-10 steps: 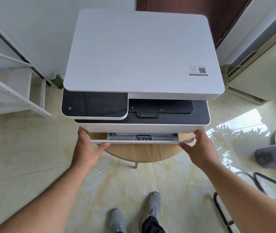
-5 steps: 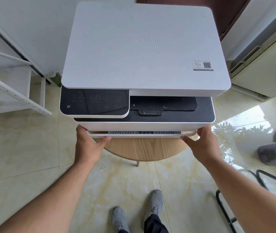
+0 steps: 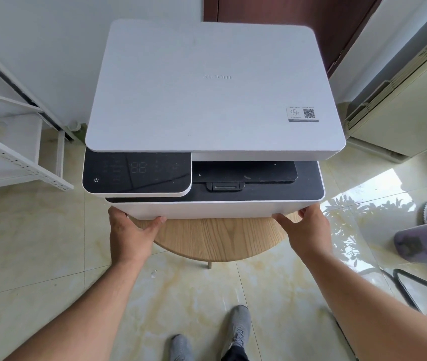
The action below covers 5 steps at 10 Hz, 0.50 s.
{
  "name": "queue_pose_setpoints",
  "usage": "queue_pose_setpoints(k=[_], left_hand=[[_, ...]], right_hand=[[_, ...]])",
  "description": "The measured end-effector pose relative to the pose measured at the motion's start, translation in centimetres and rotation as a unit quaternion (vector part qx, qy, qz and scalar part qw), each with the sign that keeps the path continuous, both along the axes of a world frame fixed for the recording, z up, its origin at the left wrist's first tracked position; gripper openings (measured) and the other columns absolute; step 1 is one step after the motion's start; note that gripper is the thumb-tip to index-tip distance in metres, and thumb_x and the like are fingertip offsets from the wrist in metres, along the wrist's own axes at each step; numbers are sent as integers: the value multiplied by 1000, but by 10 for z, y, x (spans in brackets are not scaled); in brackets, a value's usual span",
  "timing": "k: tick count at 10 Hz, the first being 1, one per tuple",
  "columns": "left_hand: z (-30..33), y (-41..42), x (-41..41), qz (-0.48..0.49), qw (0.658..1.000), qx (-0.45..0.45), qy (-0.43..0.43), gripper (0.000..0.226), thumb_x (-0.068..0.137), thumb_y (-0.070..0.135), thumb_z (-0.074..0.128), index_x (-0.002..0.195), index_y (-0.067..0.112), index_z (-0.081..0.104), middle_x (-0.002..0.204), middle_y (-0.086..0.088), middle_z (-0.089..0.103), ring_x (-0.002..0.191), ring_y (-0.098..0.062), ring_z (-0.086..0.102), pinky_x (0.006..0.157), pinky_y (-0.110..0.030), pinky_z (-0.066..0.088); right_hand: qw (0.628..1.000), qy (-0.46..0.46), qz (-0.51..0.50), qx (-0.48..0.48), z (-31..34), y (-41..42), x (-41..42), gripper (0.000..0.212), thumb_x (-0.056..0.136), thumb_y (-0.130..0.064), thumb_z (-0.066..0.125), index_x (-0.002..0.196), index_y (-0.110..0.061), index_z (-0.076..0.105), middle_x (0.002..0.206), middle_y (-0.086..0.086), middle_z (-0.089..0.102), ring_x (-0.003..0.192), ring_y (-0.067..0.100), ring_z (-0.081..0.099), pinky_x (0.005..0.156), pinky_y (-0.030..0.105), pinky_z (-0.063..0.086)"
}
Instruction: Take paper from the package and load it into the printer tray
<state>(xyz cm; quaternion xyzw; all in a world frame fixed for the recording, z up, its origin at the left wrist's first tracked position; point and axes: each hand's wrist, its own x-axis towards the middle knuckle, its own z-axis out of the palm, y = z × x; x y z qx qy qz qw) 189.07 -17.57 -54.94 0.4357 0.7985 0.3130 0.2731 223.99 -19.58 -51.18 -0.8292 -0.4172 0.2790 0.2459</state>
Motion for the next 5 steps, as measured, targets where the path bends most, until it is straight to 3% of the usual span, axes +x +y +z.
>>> queue_pose_setpoints(k=[1,2,3,4,5], left_hand=[[5,0,4,11,1000,-18,15,79,71,39,95,123,13,41,114,1,57,96,-28,59,80,-40,52],[14,0,3,-7,999,-33,31,70,79,35,90,126,12,43,126,-6,61,108,-37,65,83,-42,55],[39,-10,1,-27,998,-53,24,67,88,30,82,139,11,43,144,-9,55,127,-36,59,91,-40,47],[73,-27,-10,-33,999,-26,-6,68,92,27,76,149,12,43,154,-10,49,139,-30,53,102,-41,44],[116,-50,-21,-44,999,4,-18,59,94,26,74,146,14,49,151,-8,52,137,-27,55,104,-40,45]], right_hand=[[1000,-12,-5,-6,1,0,-2,48,85,-32,86,122,-21,58,120,-2,72,117,25,65,82,33,44],[999,-19,17,-25,8,-2,-3,50,90,-32,79,132,-22,53,132,-1,70,124,29,64,81,33,42],[997,-24,36,-62,27,-13,-2,55,95,-32,74,141,-18,48,142,4,65,131,31,60,83,34,43],[997,-12,37,-71,54,-32,2,55,96,-37,70,143,-16,51,142,5,66,130,28,62,93,37,50],[998,1,23,-64,93,-57,1,45,94,-42,69,132,-18,65,118,-6,74,111,22,68,85,32,48]])
